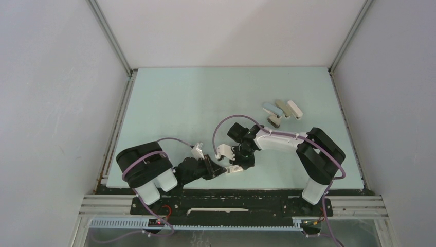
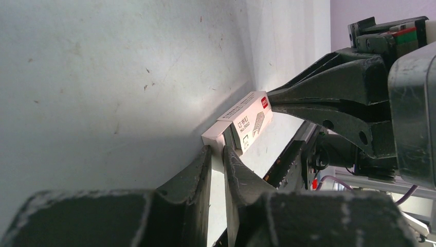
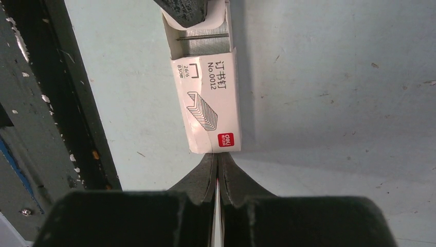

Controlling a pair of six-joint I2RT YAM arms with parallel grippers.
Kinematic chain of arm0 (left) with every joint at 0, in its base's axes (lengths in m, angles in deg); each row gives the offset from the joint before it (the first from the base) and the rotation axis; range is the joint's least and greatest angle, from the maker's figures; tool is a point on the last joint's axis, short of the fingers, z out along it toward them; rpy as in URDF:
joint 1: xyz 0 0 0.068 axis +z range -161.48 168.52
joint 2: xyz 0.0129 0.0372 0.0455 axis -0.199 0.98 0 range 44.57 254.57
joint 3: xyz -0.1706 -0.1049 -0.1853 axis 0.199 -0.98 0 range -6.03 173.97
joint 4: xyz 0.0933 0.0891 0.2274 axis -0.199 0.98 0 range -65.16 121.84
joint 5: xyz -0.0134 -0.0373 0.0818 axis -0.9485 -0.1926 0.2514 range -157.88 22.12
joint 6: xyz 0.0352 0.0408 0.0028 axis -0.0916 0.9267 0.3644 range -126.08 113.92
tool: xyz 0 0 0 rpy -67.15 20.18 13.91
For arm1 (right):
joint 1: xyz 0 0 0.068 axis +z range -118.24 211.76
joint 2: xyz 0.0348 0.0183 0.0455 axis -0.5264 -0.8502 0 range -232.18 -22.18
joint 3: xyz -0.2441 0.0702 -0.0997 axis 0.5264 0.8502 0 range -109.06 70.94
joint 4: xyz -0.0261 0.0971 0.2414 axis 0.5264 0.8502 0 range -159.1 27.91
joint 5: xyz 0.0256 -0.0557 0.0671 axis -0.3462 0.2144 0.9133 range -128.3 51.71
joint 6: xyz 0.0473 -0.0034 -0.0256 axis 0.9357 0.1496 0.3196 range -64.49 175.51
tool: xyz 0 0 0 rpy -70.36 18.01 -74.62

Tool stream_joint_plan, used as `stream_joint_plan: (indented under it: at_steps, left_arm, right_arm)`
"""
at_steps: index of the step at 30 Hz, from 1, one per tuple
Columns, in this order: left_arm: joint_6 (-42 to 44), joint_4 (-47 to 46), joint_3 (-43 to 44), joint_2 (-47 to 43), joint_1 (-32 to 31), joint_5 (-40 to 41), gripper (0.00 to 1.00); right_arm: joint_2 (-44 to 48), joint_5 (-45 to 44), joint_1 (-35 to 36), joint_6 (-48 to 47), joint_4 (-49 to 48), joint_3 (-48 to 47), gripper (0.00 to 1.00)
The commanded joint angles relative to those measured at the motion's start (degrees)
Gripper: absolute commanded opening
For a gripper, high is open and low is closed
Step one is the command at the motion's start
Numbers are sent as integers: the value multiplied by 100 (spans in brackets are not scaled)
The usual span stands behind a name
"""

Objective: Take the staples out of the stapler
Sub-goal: Close the staple box at the center of the board.

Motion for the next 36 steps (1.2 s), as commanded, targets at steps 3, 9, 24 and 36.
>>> stream_joint_plan:
  at_steps: [3, 9, 24, 36]
  left_arm:
    - [38, 105, 79, -78, 7, -136, 19]
    - [31, 70, 89, -97, 5, -167, 19]
    - [-1, -58, 98, -49, 8, -227, 19]
    - [-22, -150, 62, -45, 2, -227, 19]
  right_arm:
    - [-278, 48, 151, 96, -354, 20, 8]
    - [-314, 44, 189, 120, -359, 1, 8]
    - [-367, 31, 321, 147, -377, -25, 9]
    - [-388, 31, 361, 147, -375, -20, 10]
